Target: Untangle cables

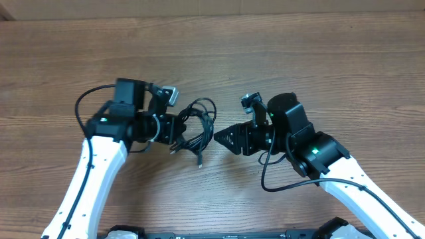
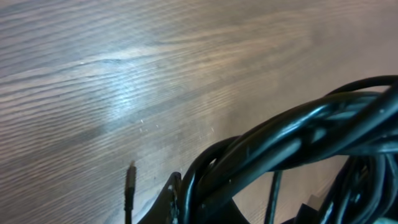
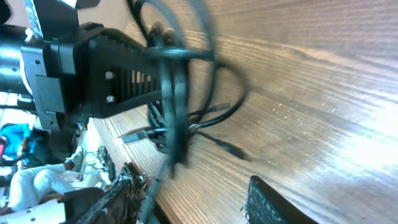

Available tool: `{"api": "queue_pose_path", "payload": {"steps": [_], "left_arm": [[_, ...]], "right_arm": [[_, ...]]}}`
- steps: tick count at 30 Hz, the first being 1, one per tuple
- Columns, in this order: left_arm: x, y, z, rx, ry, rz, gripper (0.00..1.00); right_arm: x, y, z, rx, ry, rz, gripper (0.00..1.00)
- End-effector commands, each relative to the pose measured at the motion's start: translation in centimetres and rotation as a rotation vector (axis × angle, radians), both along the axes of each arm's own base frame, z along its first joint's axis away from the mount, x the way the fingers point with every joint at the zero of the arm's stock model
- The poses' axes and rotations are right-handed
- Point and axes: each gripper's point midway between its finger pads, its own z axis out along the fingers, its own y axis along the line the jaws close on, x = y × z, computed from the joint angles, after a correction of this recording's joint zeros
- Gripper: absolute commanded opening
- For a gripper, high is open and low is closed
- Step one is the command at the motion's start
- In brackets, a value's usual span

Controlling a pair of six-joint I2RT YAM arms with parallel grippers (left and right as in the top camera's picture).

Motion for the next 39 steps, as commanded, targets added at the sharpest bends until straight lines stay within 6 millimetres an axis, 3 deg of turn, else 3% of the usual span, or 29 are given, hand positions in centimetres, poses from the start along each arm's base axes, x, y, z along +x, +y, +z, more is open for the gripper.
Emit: {"api": "queue_pose_path", "payload": {"steps": [1, 5, 16, 30, 35, 39], "left_arm": [[-1.6, -2.0, 2.6, -0.159, -0.147, -0.284, 0.04], [-3.1, -2.5, 3.1, -0.211, -0.151, -0.366, 0.04], [-2.9, -2.7, 3.4, -0.226, -0.167, -0.368, 0.04], [-2.6, -2.7, 2.5, -0.23, -0.134, -0.364, 0.04], [-2.8, -3.2, 2.9, -0.277, -0.123, -0.368, 0.04], [-3.2, -4.1, 4.3, -0.37, -0.145, -0.397, 0.04]], "right_arm": [[0.7, -1.0, 1.8, 0.008, -0.103, -0.005, 0.57], [1.1, -1.3, 2.0, -0.006, -0.16, 0.012, 0.58], [-0.2, -1.3, 1.0, -0.026, -0.098, 0.039, 0.59], [-2.0, 0.4, 3.2, 0.105, -0.104, 0.174, 0.59], [-1.6, 0.5, 3.6, 0.115, -0.13, 0.173, 0.6], [-0.1, -0.2, 2.7, 0.052, -0.15, 0.088, 0.6]]}}
